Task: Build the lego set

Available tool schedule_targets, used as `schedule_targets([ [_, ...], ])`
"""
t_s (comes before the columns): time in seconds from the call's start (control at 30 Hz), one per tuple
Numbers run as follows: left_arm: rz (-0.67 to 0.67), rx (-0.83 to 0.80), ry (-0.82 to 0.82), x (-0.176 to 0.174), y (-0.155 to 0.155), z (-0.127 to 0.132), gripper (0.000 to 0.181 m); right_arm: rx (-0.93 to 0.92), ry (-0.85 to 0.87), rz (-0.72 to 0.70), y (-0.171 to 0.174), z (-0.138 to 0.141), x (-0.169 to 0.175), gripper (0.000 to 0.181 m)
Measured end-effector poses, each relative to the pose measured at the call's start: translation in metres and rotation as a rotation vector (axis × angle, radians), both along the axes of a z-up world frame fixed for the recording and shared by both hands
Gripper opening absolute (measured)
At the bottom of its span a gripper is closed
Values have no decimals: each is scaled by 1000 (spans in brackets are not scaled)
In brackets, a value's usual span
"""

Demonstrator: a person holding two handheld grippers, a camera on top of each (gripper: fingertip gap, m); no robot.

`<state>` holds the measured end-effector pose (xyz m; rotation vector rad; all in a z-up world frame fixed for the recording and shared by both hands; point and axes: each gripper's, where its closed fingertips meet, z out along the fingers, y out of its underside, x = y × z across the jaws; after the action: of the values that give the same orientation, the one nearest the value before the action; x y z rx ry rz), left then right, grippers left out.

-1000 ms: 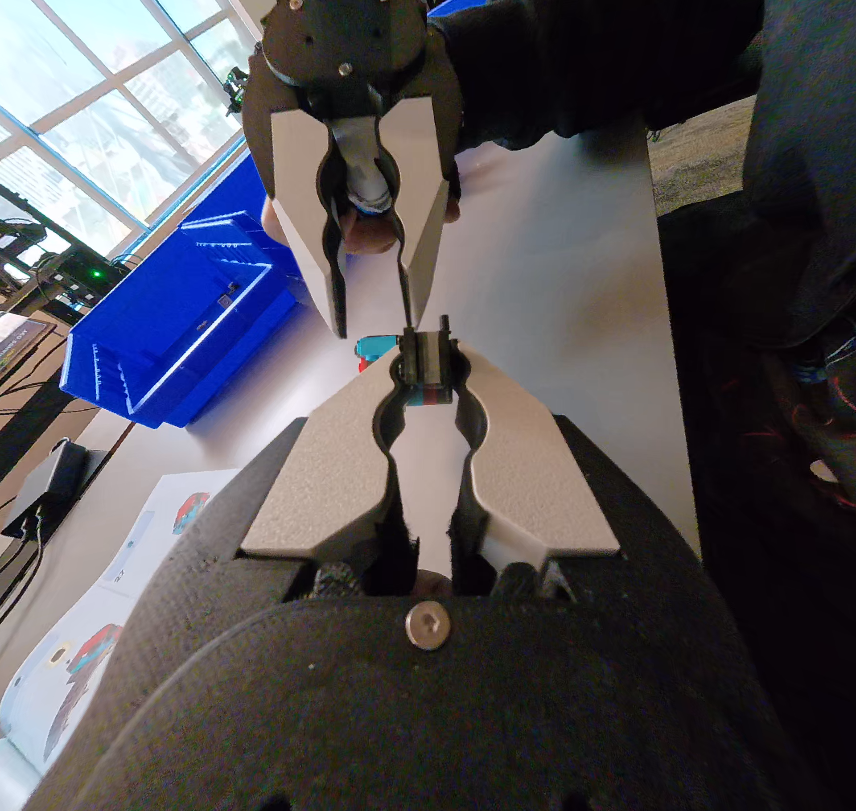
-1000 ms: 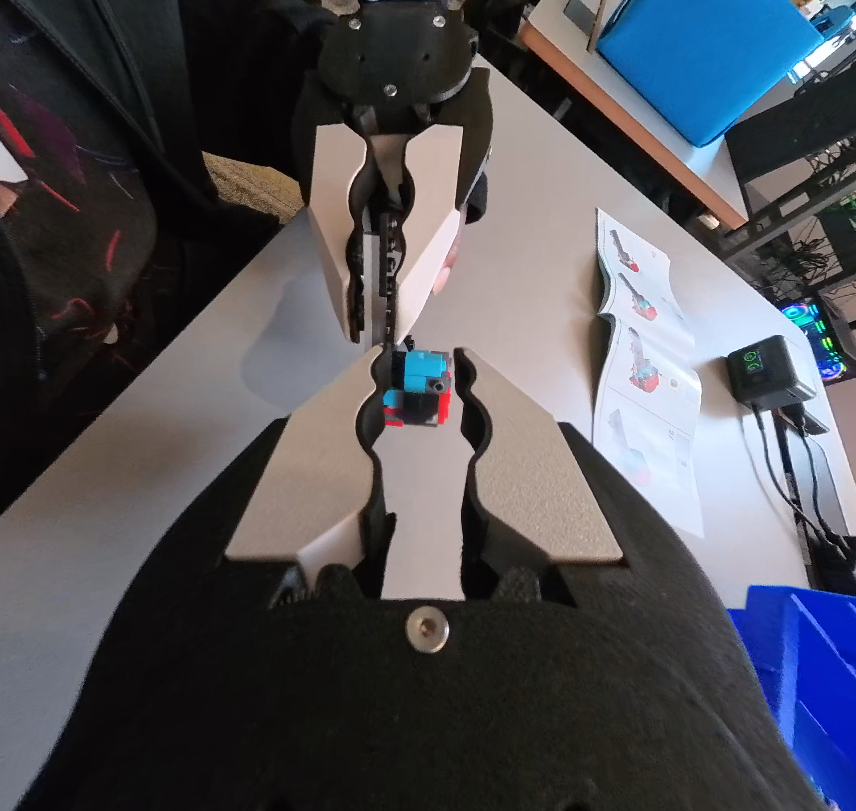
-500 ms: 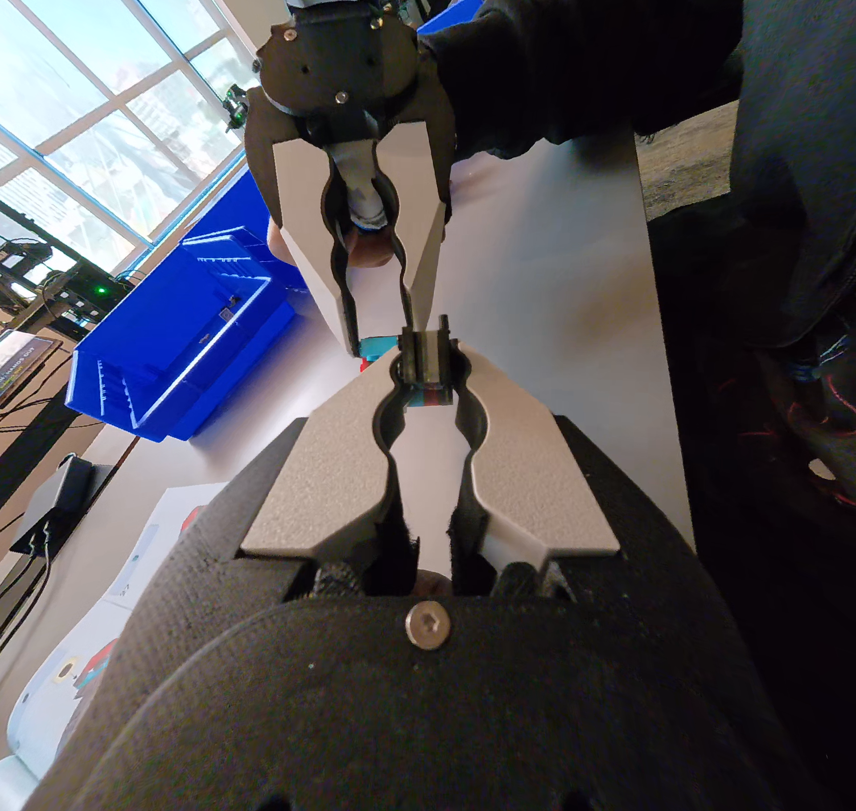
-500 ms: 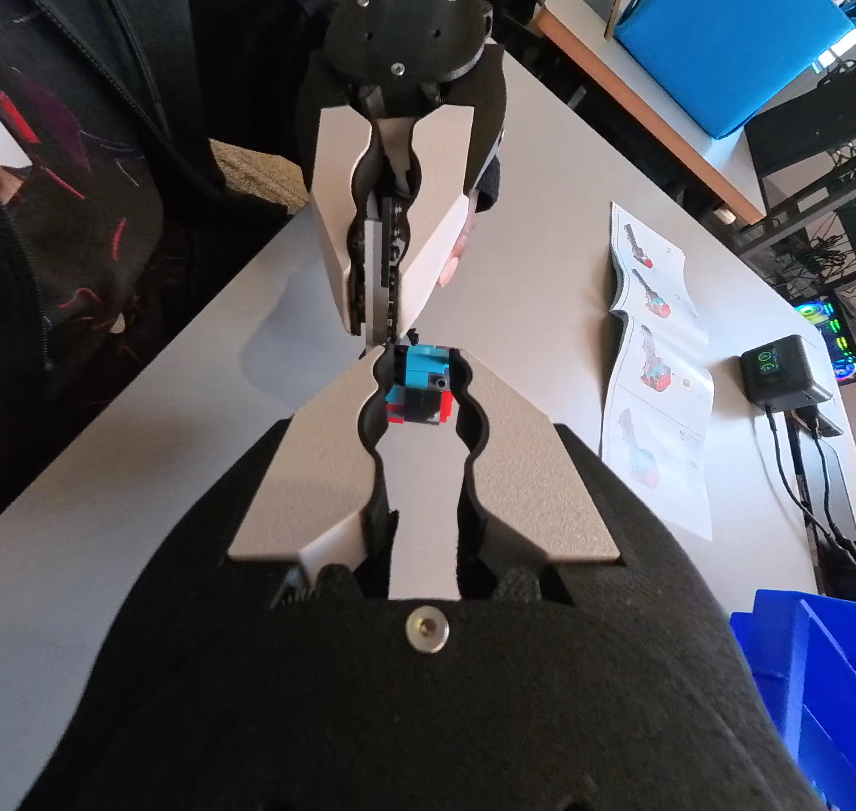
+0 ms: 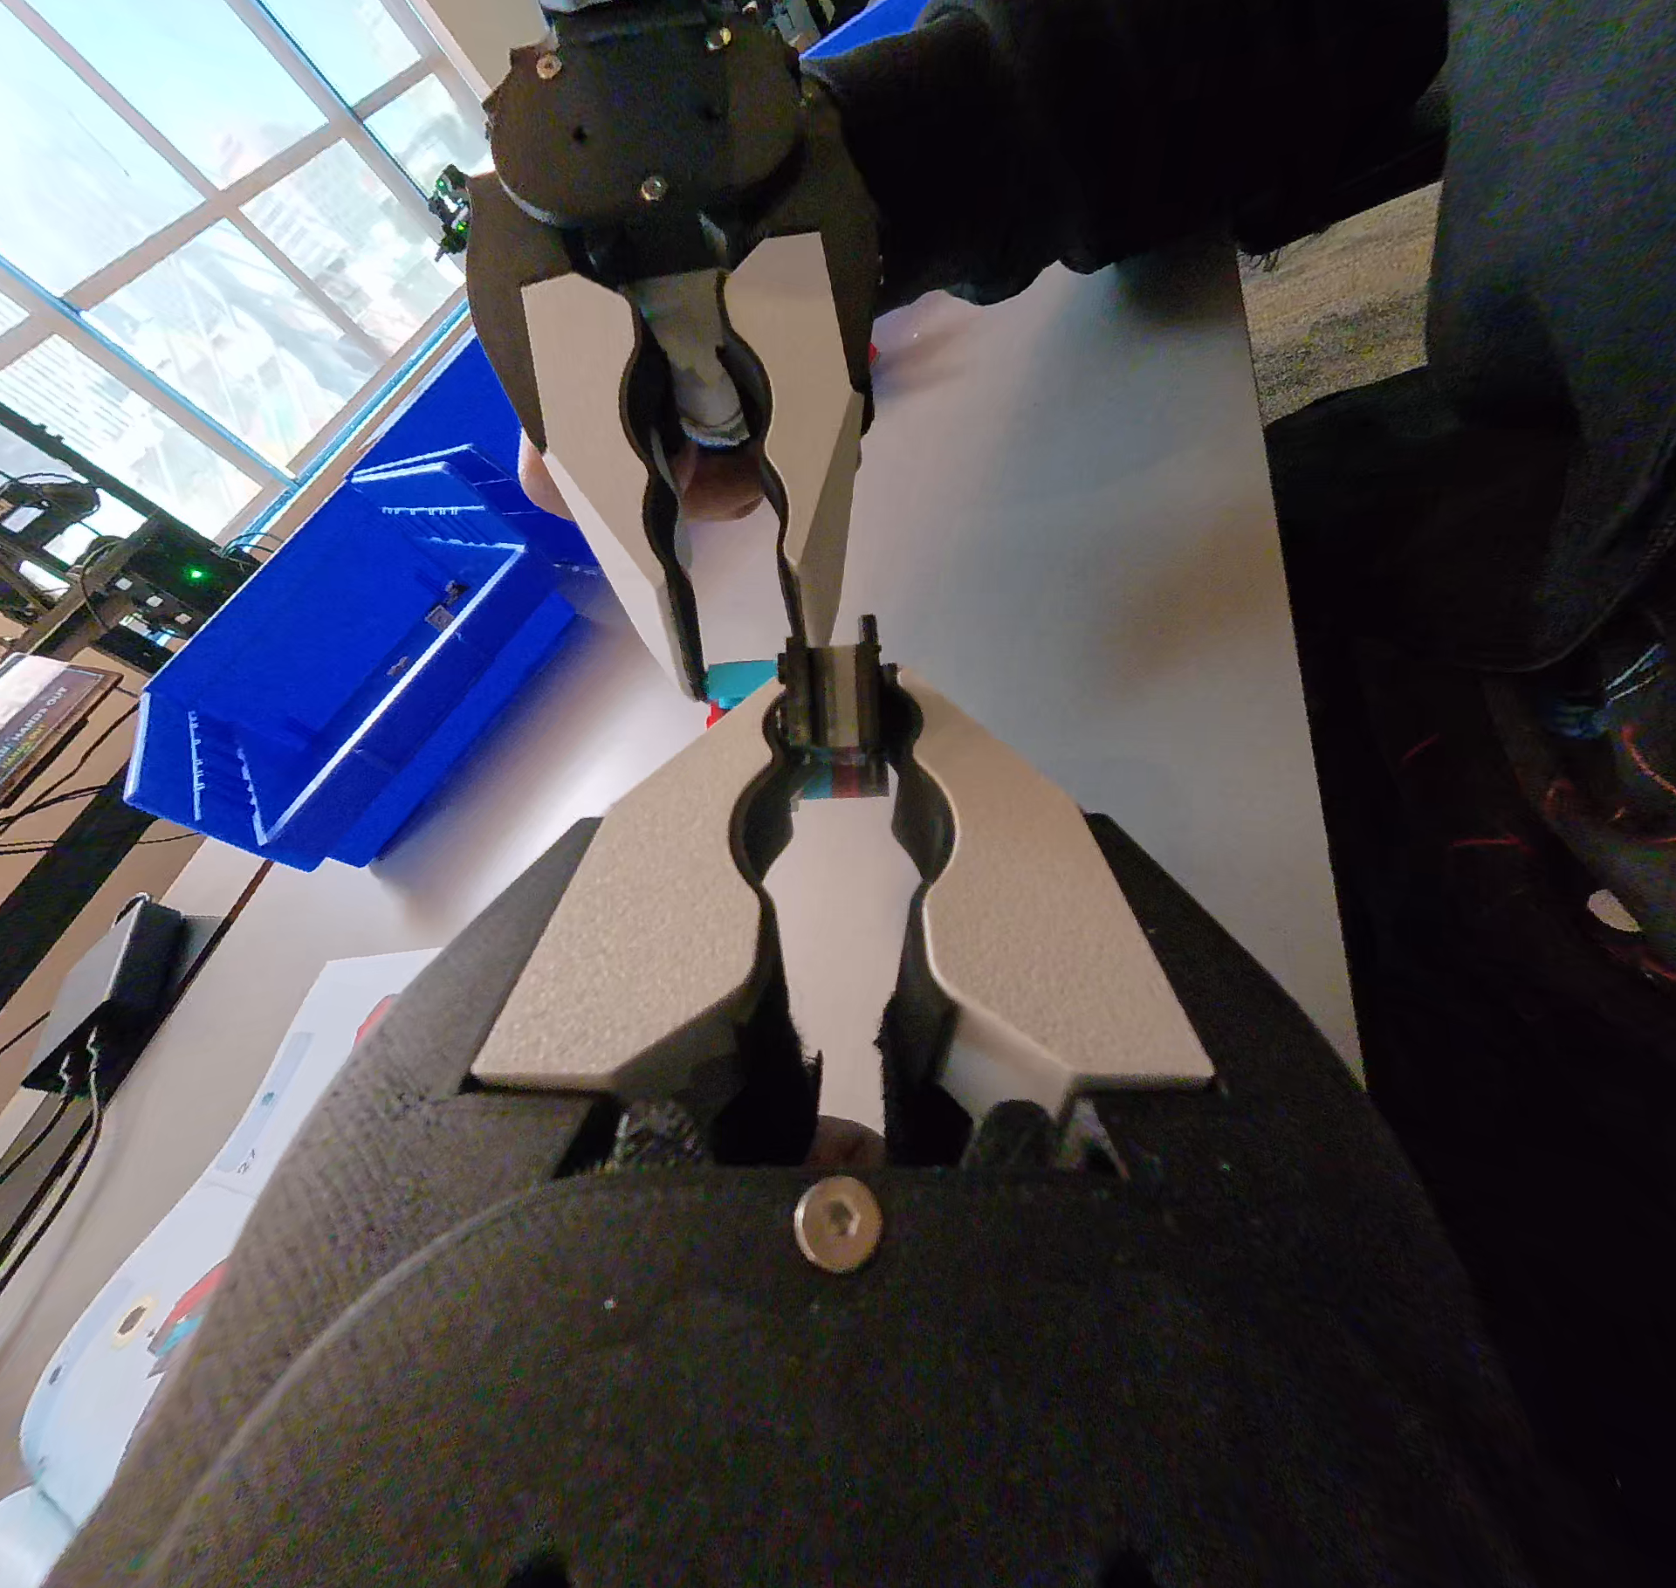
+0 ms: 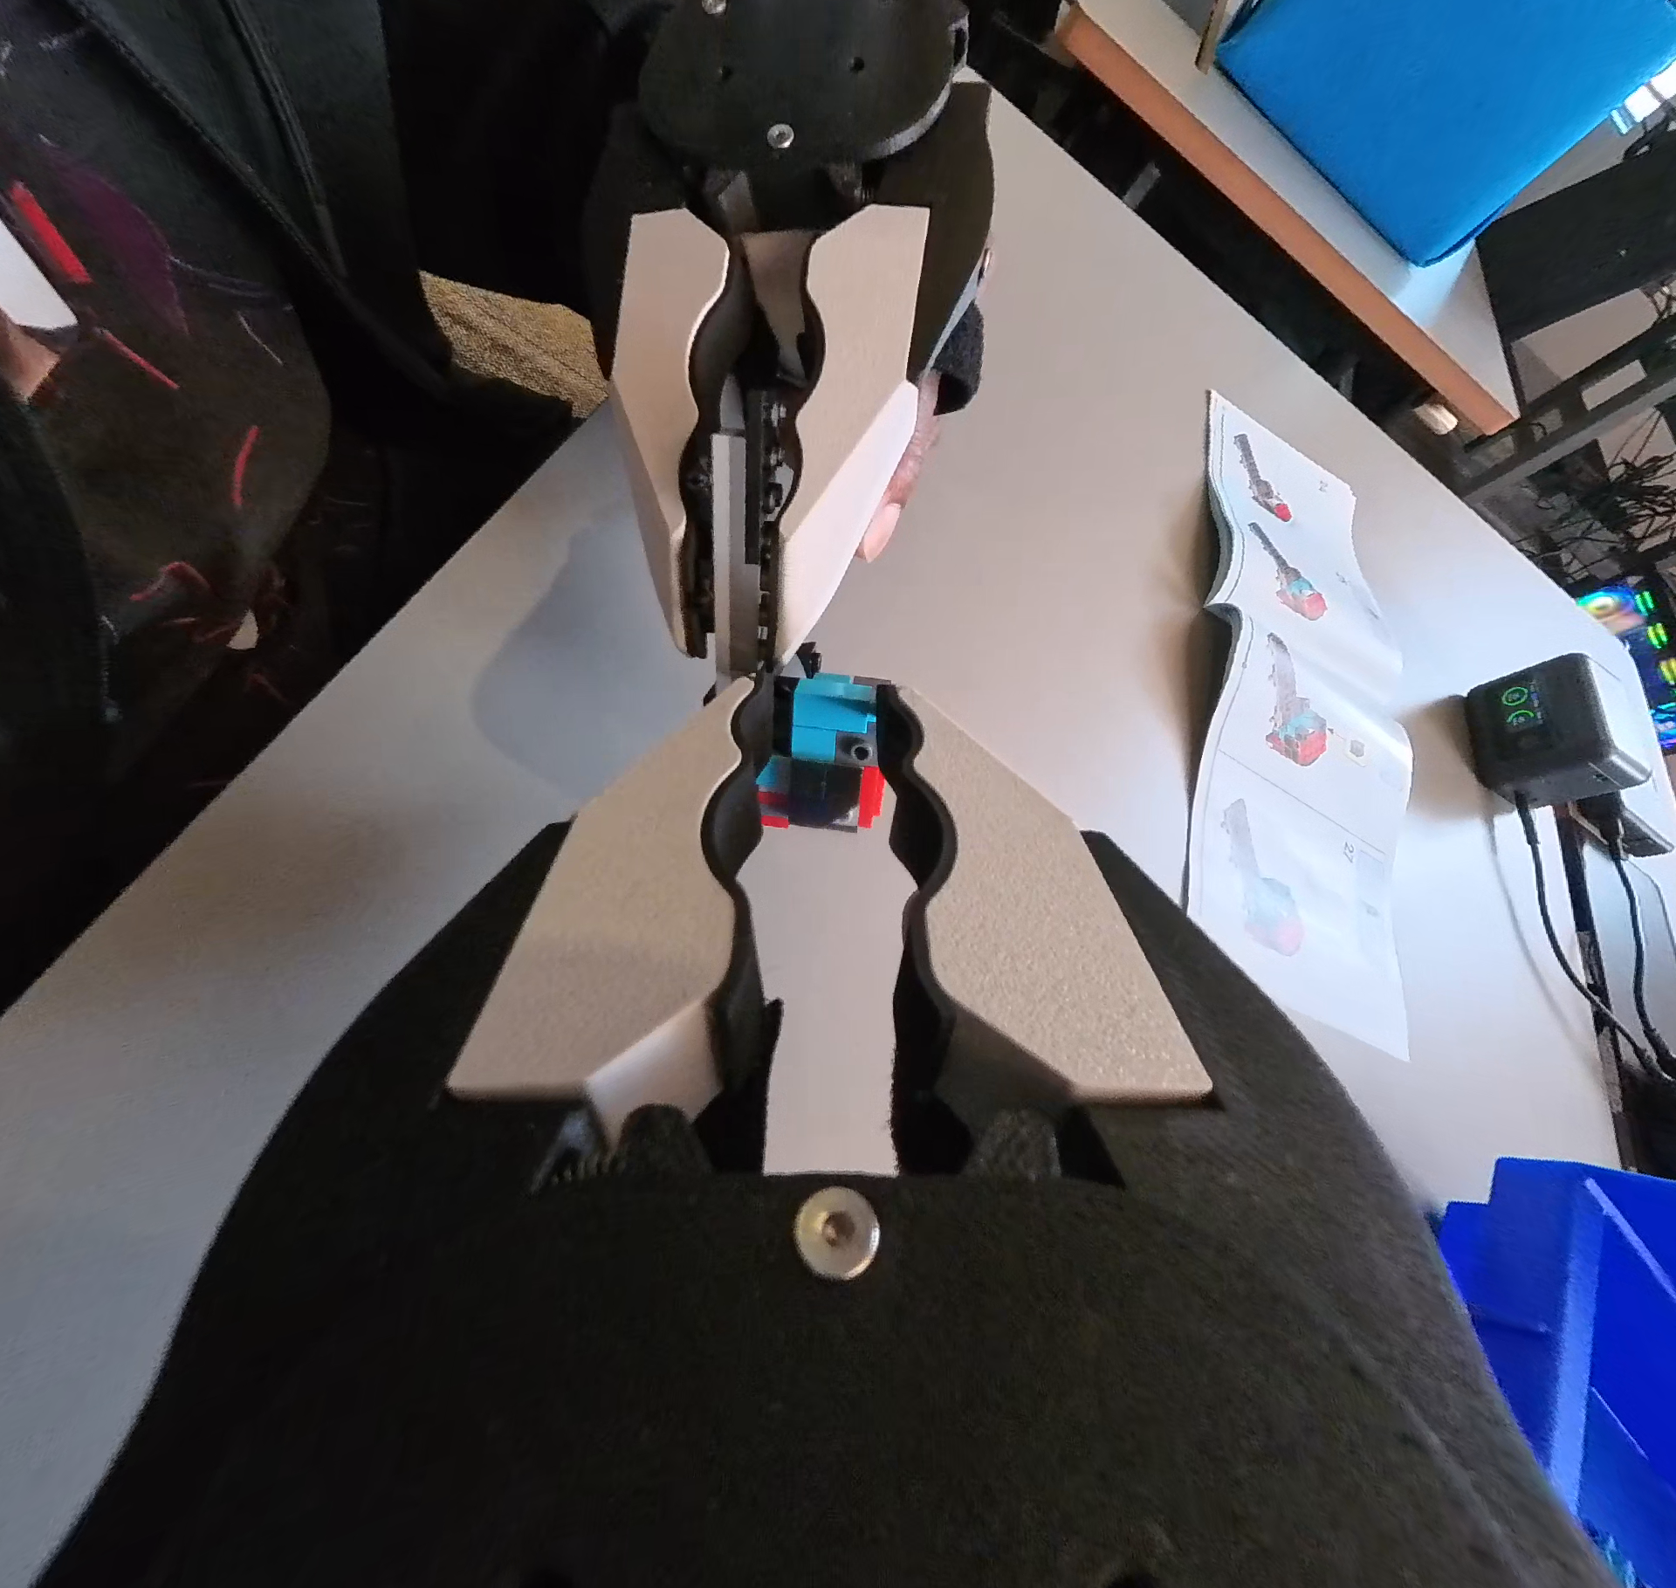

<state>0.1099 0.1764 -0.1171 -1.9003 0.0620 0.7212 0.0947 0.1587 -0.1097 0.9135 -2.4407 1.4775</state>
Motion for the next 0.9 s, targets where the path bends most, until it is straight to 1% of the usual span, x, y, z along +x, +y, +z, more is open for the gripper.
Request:
schedule_targets([
  [0.13, 20, -3, -6, -3, -1, -1, 15, -1, 21, -18, -1, -1, -3, 24],
  [0.27, 44, -4, -12, -7, -7, -2, 16, -84, 5, -3, 3, 15, -3, 31],
  [0.37, 61, 3, -1, -8, -11, 2, 16, -124, -3, -29, 7, 23, -10, 36],
  [0.43, 70, 7, 9, -9, -13, 4, 16, -123, 20, -55, 7, 17, -14, 41],
  [0.53, 80, 11, 18, -9, -16, 6, 16, -146, 54, -77, 4, 8, -9, 48],
  [0.73, 64, 13, 24, -7, -14, 7, 16, -210, 161, -162, -6, -4, -8, 57],
  [0.9, 40, 7, 37, -1, -9, 9, 16, -172, 248, -184, -11, -15, -12, 56],
])
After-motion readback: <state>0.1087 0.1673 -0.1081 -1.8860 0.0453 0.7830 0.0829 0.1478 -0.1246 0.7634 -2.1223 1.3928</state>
